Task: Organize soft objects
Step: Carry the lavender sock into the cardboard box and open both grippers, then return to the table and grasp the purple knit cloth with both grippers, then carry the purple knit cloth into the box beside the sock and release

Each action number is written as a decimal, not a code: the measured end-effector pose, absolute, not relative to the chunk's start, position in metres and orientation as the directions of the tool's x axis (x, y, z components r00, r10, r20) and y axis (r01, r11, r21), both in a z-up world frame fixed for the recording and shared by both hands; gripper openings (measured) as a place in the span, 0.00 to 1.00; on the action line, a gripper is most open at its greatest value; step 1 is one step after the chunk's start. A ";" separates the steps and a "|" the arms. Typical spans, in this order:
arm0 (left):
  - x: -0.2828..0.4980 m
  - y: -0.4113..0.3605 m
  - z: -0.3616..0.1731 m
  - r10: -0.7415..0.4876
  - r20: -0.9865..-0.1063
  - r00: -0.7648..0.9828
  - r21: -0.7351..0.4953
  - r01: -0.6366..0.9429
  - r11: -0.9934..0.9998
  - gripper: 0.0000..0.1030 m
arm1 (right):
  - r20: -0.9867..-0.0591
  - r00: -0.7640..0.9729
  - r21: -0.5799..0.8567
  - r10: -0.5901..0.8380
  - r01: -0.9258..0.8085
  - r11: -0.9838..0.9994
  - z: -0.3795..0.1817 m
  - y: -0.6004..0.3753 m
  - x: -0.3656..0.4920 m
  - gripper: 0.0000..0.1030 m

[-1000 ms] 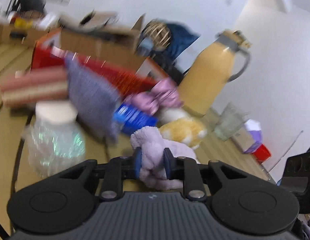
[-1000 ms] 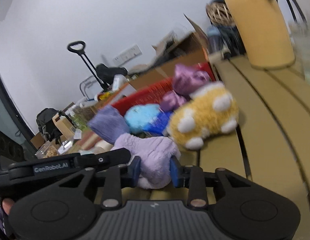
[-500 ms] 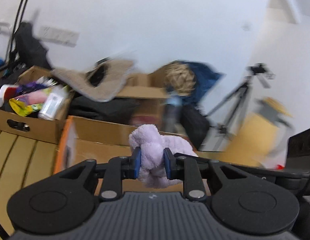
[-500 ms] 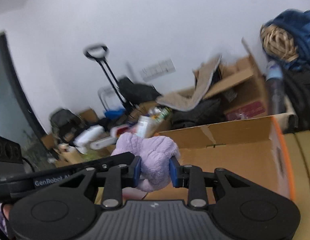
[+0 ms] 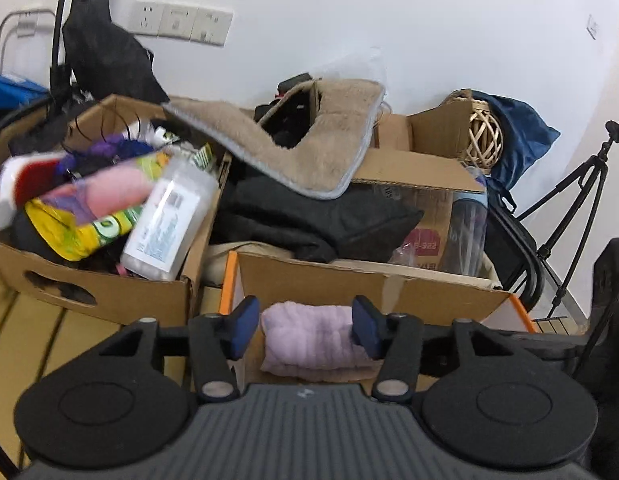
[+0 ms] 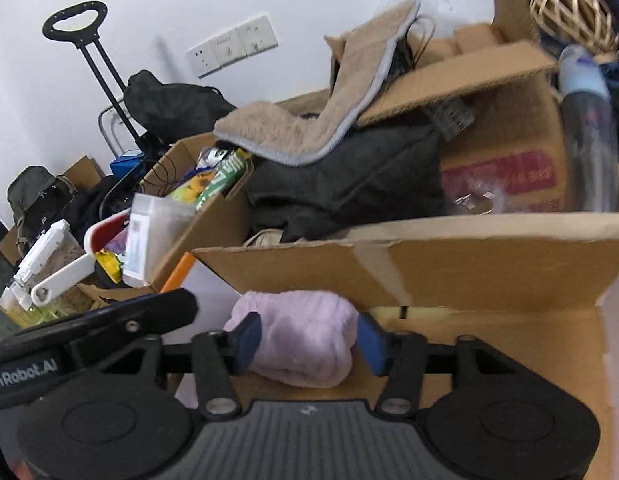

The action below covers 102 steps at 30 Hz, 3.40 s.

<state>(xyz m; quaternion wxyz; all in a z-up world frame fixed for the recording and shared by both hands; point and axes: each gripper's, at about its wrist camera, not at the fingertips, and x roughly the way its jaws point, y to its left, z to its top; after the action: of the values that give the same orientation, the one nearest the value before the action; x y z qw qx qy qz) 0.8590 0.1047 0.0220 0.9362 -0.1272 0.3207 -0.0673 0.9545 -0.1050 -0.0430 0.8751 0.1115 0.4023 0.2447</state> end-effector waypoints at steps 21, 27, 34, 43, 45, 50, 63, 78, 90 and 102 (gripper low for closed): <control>0.462 0.084 0.137 -0.245 -0.369 0.897 -0.179 0.190 0.965 0.76 | -0.430 0.711 0.356 0.557 -0.433 0.828 0.101 -0.291 0.578 0.78; 0.386 0.082 0.078 -0.195 -0.361 0.912 -0.095 0.172 0.980 0.86 | -0.407 0.739 0.268 0.537 -0.466 0.843 0.053 -0.309 0.471 0.88; 0.380 0.101 0.019 -0.175 -0.427 0.887 -0.165 0.114 0.980 0.86 | -0.457 0.788 0.168 0.412 -0.379 0.910 -0.001 -0.300 0.454 0.88; 0.411 0.085 -0.016 -0.199 -0.471 0.859 -0.165 0.136 0.977 0.86 | -0.424 0.836 0.124 0.347 -0.326 0.937 -0.034 -0.280 0.470 0.87; 0.419 0.079 -0.019 -0.219 -0.477 0.851 -0.171 0.154 0.973 0.86 | -0.421 0.833 0.146 0.360 -0.329 0.933 -0.037 -0.277 0.479 0.86; 0.446 0.068 -0.027 -0.192 -0.497 0.846 -0.172 0.121 0.978 0.82 | -0.459 0.802 0.191 0.383 -0.331 0.924 -0.052 -0.271 0.507 0.71; 0.517 0.084 -0.038 -0.278 -0.485 0.829 -0.322 0.126 0.938 0.72 | -0.425 0.727 0.217 0.540 -0.497 0.840 -0.057 -0.206 0.565 0.55; 0.514 0.089 -0.033 -0.255 -0.403 0.879 -0.354 0.107 0.929 0.73 | -0.404 0.745 -0.050 0.531 -0.597 0.800 -0.051 -0.202 0.544 0.11; 0.519 -0.004 0.001 -0.310 -0.525 0.793 -0.216 0.229 0.949 0.69 | -0.520 0.653 0.212 0.551 -0.526 0.824 -0.064 -0.262 0.488 0.42; 0.523 -0.004 -0.057 -0.313 -0.630 0.711 -0.183 0.256 0.949 0.36 | -0.465 0.735 0.462 0.493 -0.273 0.844 -0.097 -0.272 0.501 0.46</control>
<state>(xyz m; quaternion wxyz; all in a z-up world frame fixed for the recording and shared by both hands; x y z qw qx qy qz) 0.5234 -0.0038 -0.0571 0.9240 -0.0410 0.3475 -0.1541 0.5011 -0.2715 -0.0973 0.9129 0.1850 0.2974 0.2095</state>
